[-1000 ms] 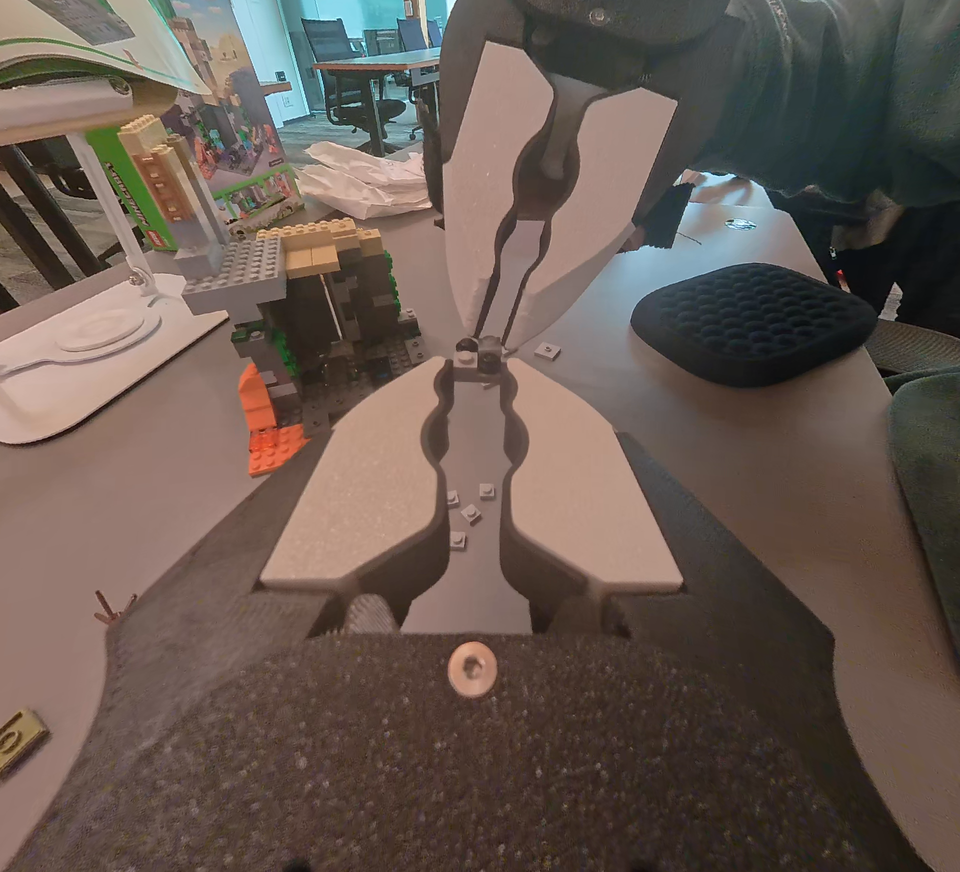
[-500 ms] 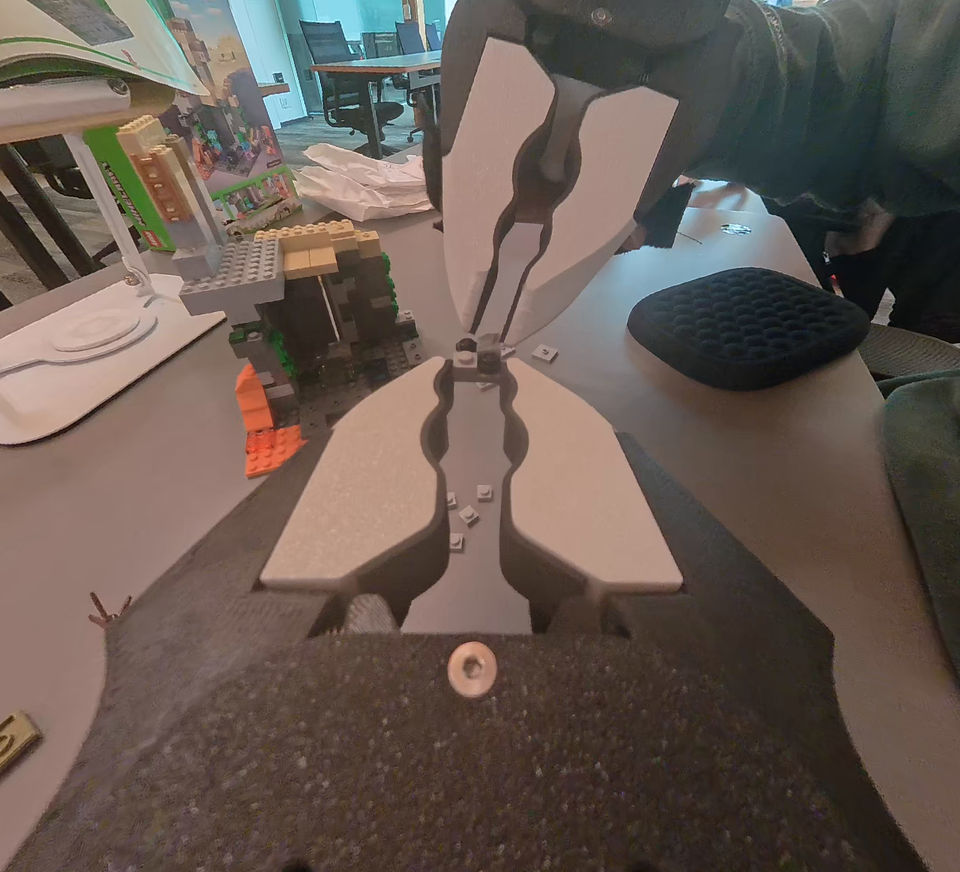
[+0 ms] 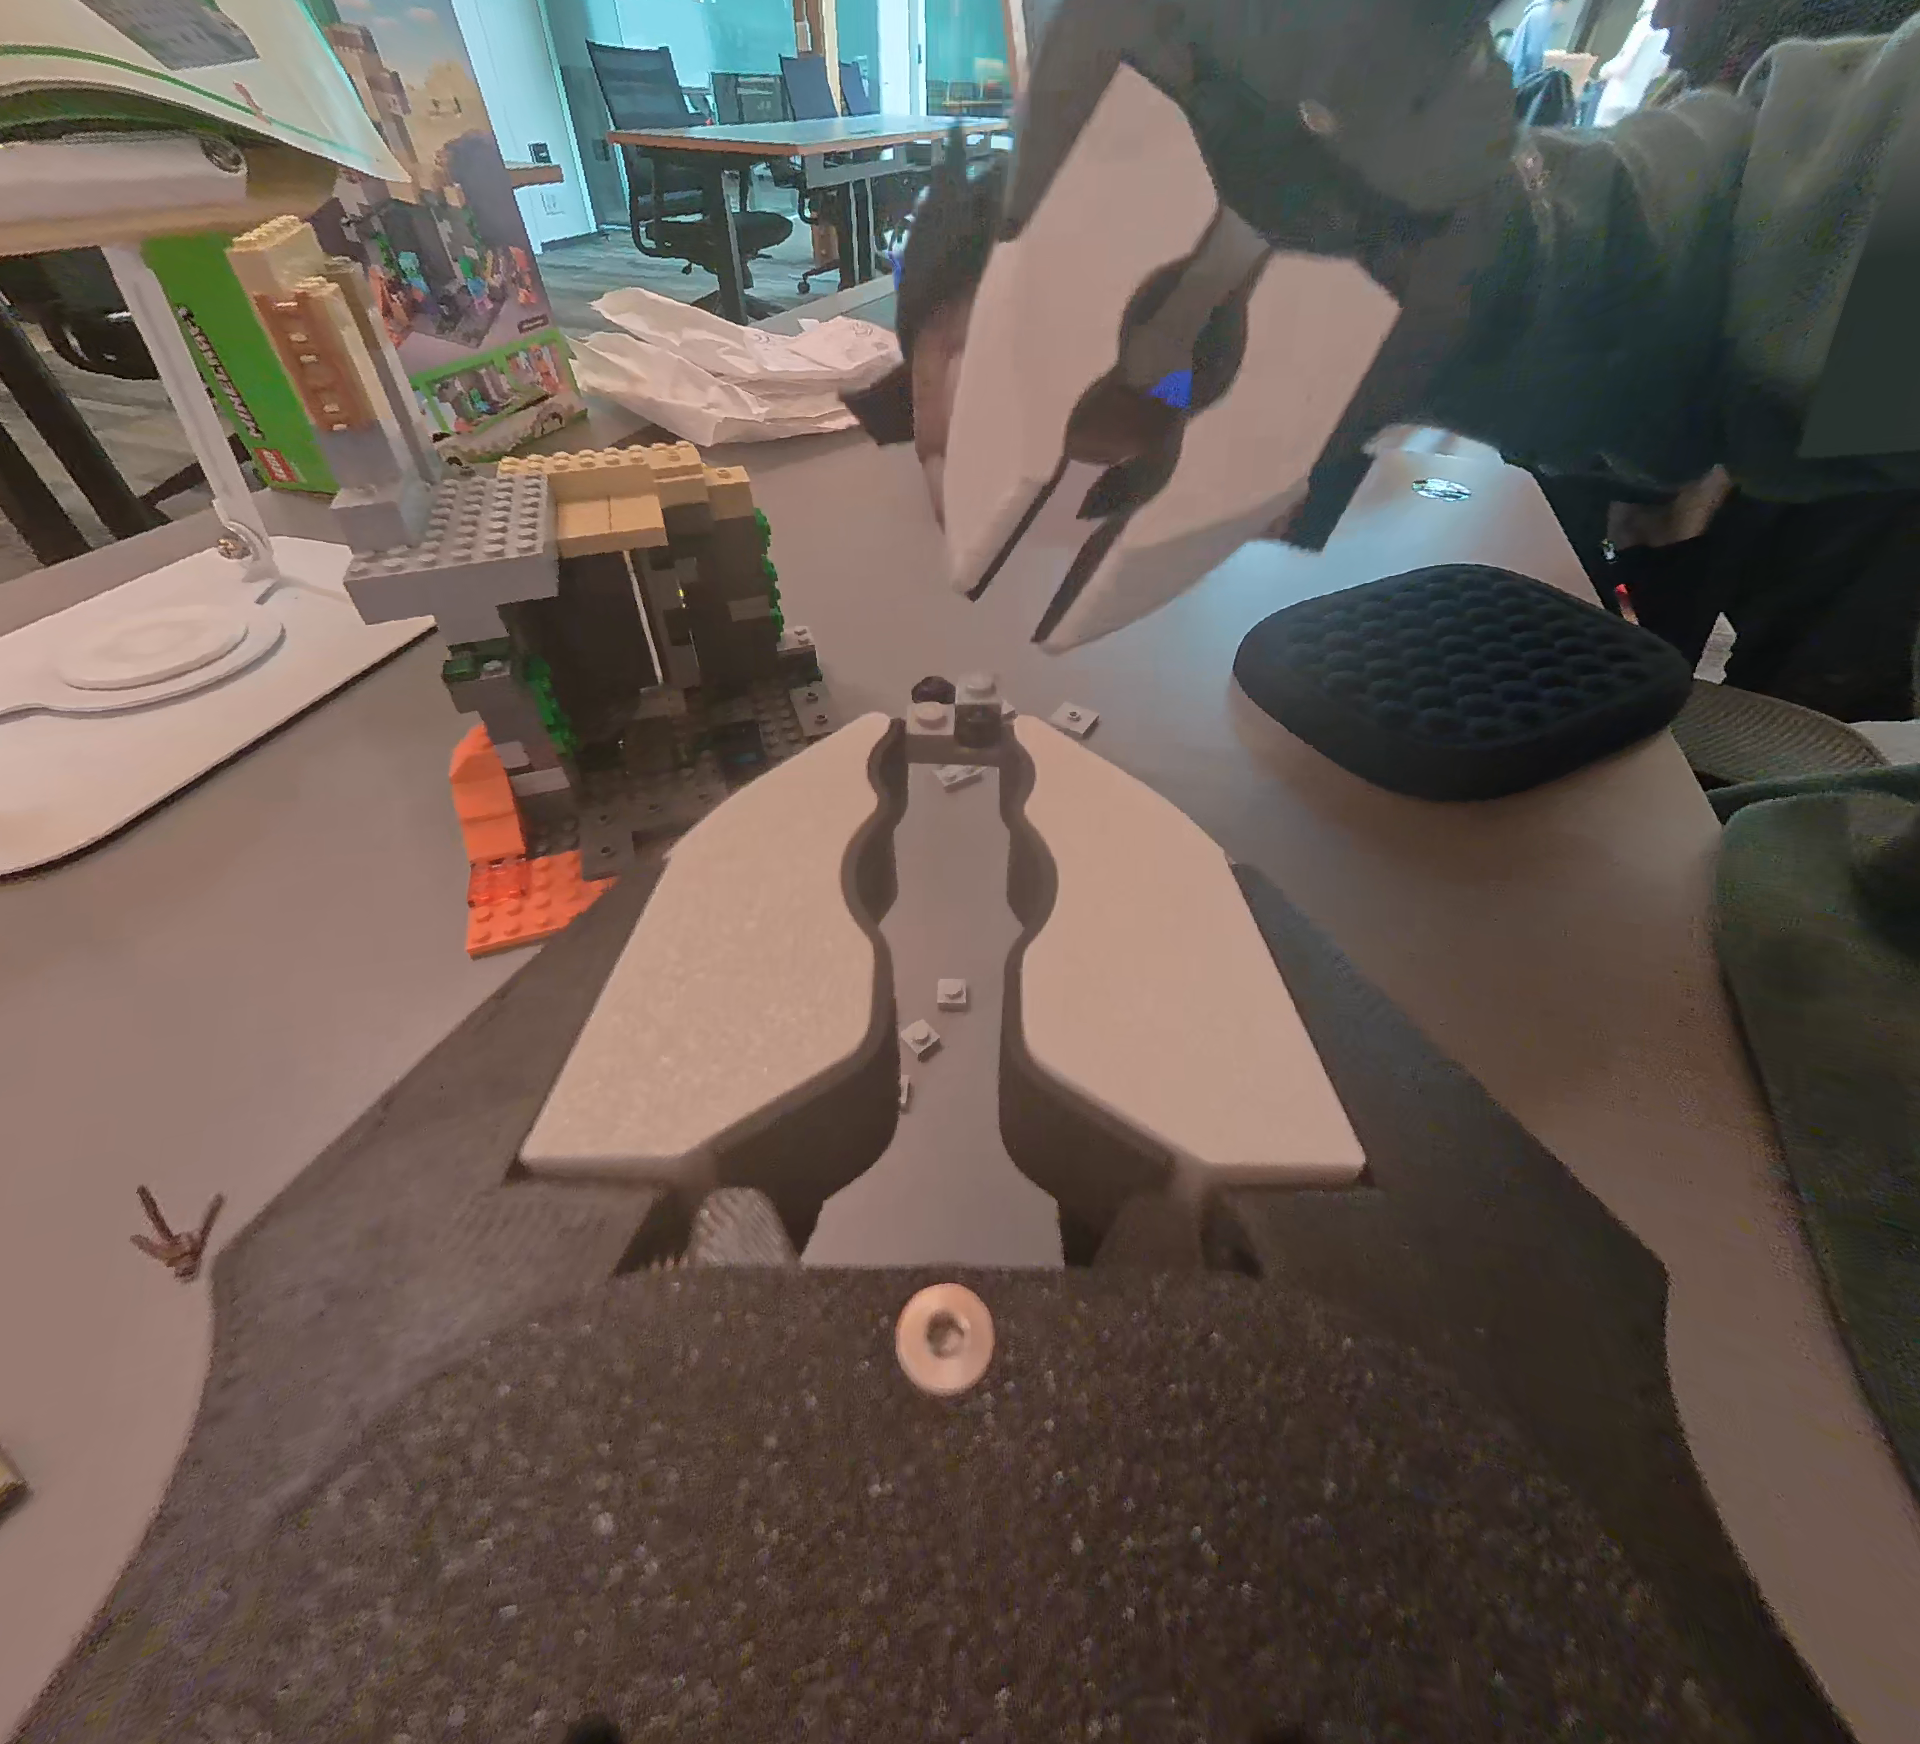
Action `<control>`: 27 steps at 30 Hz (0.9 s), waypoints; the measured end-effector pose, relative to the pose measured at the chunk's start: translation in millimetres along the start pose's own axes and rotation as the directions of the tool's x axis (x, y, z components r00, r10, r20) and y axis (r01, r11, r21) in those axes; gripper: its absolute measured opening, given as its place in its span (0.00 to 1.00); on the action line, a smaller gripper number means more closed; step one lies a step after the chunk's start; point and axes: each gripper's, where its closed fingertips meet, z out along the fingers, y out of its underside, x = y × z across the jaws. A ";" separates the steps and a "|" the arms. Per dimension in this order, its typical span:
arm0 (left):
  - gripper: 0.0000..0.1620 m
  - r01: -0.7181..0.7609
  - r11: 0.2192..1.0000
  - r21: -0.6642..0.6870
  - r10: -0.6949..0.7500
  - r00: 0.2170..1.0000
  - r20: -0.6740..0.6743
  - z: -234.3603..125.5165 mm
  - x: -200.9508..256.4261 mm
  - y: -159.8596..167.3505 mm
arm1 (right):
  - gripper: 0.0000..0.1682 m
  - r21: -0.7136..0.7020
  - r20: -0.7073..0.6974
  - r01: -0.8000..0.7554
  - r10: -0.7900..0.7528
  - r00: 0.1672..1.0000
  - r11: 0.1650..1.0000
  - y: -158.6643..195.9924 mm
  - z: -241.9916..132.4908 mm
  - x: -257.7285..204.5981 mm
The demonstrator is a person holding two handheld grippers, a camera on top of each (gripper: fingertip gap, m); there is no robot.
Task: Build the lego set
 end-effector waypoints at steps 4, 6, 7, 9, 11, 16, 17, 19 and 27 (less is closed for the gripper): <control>0.10 0.039 0.999 0.008 -0.039 0.999 -0.023 -0.4 1.5 -1.3 | 0.11 -0.032 -0.148 0.259 -0.261 0.954 0.965 4.1 4.6 -2.7; 0.10 0.063 0.998 0.011 -0.063 0.997 -0.041 -0.3 3.0 -1.7 | 0.12 -0.055 -0.185 0.339 -0.344 0.921 0.939 5.6 7.9 -4.1; 0.10 0.080 0.997 0.014 -0.079 0.996 -0.052 -0.4 3.9 -2.4 | 0.13 -0.060 -0.196 0.363 -0.367 0.909 0.930 5.7 9.6 -4.9; 0.10 0.109 0.994 0.018 -0.107 0.992 -0.071 -0.4 5.2 -3.2 | 0.13 -0.059 -0.221 0.402 -0.404 0.888 0.914 3.7 11.5 -5.0; 0.10 0.124 0.992 0.019 -0.123 0.989 -0.078 -0.5 5.1 -3.3 | 0.13 -0.065 -0.236 0.432 -0.435 0.869 0.899 2.6 12.4 -4.3; 0.10 0.169 0.985 0.014 -0.167 0.979 -0.116 -0.3 8.5 -3.3 | 0.07 -0.089 -0.265 0.493 -0.498 0.826 0.865 3.6 13.6 -4.4; 0.10 0.175 0.984 0.011 -0.173 0.977 -0.121 0.0 9.2 -2.9 | 0.06 -0.097 -0.273 0.509 -0.515 0.813 0.855 3.6 13.1 -4.5; 0.10 0.185 0.983 0.006 -0.183 0.975 -0.129 0.6 10.4 -2.6 | 0.06 -0.109 -0.279 0.532 -0.540 0.794 0.839 3.6 12.4 -5.5; 0.10 0.320 0.945 -0.063 -0.327 0.929 -0.173 4.6 16.0 4.2 | 0.04 -0.168 -0.249 0.529 -0.555 0.794 0.832 9.8 11.1 -11.8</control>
